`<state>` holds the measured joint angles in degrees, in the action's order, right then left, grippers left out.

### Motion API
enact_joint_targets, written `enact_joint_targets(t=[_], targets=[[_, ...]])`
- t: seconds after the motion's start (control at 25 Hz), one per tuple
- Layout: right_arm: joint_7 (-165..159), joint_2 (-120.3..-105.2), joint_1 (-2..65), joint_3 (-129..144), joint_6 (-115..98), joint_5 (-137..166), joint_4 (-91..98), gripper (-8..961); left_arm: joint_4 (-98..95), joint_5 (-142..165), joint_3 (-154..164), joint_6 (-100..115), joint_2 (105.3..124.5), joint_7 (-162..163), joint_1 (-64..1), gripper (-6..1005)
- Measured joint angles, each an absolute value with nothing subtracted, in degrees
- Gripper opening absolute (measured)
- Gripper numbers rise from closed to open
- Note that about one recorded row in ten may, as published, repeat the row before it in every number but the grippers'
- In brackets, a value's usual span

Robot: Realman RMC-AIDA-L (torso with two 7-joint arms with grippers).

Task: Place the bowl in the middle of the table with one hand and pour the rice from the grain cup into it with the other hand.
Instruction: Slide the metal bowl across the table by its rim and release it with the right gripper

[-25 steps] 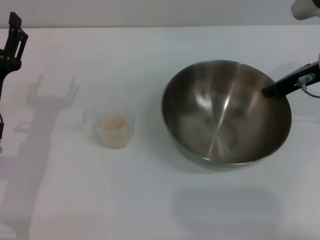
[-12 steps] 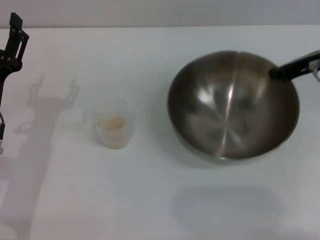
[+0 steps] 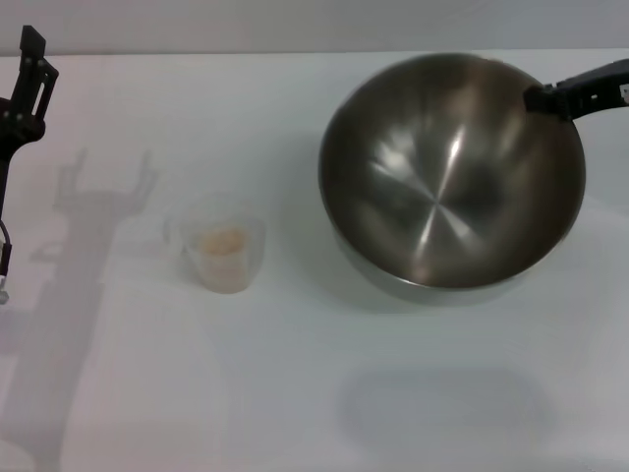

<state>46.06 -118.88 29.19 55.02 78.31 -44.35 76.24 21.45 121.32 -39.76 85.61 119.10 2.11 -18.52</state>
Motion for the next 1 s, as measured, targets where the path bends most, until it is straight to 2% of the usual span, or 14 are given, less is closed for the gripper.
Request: enact_joint_targets(t=[1.0], targets=[[49.11,-119.09,31.0,57.47,72.93,-51.79,60.81,23,21.45,121.37,-39.72,85.61,119.0,2.11,-19.07,830]])
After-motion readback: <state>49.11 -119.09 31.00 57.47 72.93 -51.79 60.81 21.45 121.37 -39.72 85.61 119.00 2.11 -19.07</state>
